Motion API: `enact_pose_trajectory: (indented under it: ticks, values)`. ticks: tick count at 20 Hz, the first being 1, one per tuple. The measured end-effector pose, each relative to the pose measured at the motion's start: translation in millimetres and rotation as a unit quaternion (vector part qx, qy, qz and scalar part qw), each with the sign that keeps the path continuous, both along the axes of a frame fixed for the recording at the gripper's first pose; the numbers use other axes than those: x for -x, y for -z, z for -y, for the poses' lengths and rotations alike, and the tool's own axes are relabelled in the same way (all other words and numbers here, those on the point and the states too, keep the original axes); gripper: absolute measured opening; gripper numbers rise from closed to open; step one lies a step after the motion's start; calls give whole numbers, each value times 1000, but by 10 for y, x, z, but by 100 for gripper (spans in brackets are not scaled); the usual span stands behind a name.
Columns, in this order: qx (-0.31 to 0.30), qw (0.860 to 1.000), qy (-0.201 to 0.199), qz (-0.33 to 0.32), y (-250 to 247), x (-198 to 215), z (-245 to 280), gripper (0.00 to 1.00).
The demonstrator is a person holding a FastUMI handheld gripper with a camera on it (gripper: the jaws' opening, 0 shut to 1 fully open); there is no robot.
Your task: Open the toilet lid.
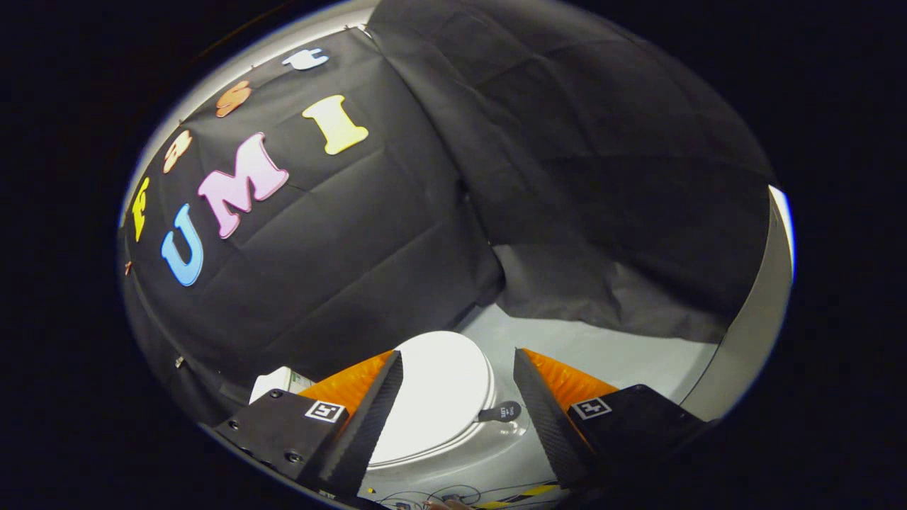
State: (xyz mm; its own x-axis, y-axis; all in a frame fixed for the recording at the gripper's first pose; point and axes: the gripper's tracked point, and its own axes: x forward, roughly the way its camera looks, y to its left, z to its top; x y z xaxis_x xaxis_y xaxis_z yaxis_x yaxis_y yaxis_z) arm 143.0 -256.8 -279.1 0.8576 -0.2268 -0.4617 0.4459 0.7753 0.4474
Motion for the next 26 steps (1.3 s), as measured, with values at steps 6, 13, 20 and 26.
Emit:
enact_pose_trajectory:
  ticks: [6,13,20,26]
  values:
    - [-93,995,17,-18,886,-133,231,100]
    - [-248,966,65,-48,1816,-169,259,98]
    - [-368,926,74,-45,2337,-280,40,88]
    - [-401,913,69,-40,2511,-355,-143,49]
